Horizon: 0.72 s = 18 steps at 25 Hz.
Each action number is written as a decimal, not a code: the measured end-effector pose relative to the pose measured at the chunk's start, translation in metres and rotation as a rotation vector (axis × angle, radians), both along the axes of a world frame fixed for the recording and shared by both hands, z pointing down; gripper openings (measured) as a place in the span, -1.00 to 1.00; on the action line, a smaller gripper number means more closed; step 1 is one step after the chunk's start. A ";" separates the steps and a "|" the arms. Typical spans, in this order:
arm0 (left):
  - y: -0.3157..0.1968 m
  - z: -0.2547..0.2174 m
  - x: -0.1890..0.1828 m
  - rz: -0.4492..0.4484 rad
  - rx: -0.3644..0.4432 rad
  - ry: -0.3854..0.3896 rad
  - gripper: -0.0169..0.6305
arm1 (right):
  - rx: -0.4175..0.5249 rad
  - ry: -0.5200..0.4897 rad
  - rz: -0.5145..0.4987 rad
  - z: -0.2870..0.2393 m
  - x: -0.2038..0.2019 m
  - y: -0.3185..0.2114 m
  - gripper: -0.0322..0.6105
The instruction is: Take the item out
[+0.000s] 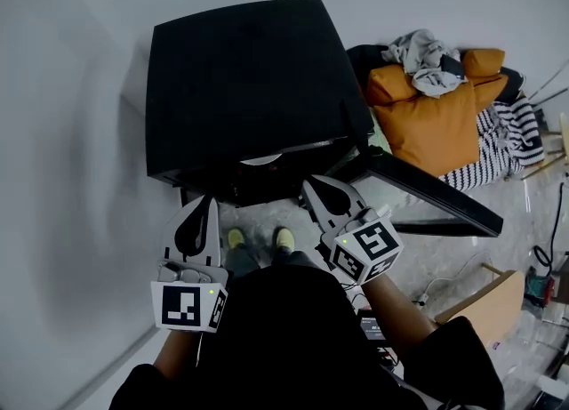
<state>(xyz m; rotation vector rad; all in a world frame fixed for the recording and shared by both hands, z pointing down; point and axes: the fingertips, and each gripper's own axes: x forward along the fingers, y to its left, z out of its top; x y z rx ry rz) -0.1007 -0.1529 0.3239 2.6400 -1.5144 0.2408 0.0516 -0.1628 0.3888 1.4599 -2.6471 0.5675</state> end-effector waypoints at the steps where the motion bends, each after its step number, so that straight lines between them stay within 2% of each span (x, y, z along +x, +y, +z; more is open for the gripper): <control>1: -0.001 0.001 -0.001 0.001 -0.001 -0.003 -0.92 | -0.015 -0.011 0.017 0.006 0.000 -0.002 -0.89; 6: -0.002 0.006 -0.001 -0.001 -0.015 -0.014 -0.92 | -0.103 -0.074 0.064 0.038 -0.004 -0.008 -0.88; 15: -0.003 0.013 0.011 -0.009 -0.026 -0.021 -0.92 | -0.226 -0.128 0.025 0.081 -0.029 -0.028 -0.62; 18: -0.003 0.016 0.013 -0.011 -0.033 -0.025 -0.92 | -0.275 -0.153 0.017 0.099 -0.040 -0.037 -0.48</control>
